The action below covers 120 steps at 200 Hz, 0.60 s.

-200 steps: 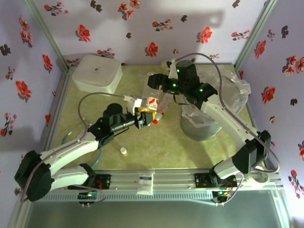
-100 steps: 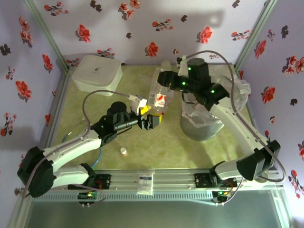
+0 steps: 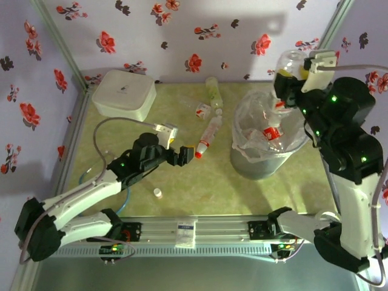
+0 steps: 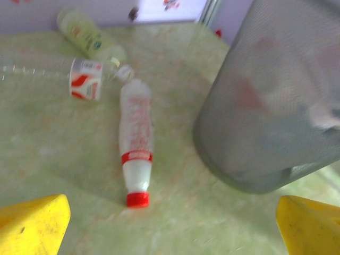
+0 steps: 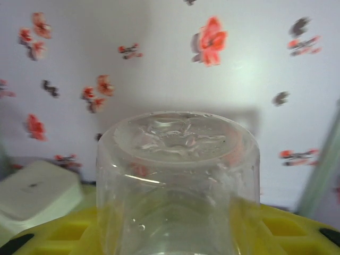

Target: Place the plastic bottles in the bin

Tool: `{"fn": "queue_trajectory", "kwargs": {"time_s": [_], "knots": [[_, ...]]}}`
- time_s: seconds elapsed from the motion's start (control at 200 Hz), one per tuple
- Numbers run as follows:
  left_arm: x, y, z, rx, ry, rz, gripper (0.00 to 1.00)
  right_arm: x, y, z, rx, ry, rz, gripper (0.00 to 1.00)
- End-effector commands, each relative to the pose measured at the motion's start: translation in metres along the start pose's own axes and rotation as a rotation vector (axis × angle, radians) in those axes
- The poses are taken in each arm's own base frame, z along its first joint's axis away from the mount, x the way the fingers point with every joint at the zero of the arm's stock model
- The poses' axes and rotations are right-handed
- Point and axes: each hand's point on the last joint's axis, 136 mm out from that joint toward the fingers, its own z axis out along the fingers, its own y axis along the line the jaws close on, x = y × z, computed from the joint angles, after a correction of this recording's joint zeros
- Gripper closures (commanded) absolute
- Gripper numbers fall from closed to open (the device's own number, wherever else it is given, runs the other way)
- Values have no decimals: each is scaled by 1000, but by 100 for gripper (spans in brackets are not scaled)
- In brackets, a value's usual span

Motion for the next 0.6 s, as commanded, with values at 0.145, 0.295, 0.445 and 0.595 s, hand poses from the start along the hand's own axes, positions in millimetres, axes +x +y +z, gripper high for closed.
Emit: {"fn": "queue_trajectory", "kwargs": {"time_s": [0.145, 0.295, 0.445, 0.595], "knots": [[20, 14, 32, -97, 154, -2, 0, 54, -49, 42, 205, 262, -263, 48], [33, 14, 40, -105, 203, -6, 0, 74, -78, 68, 217, 312, -202, 48], [36, 15, 41, -107, 207, -3, 0, 97, -77, 96, 130, 330, -118, 48], [33, 14, 42, -105, 205, 6, 0, 122, -70, 121, 56, 351, -48, 48]]}}
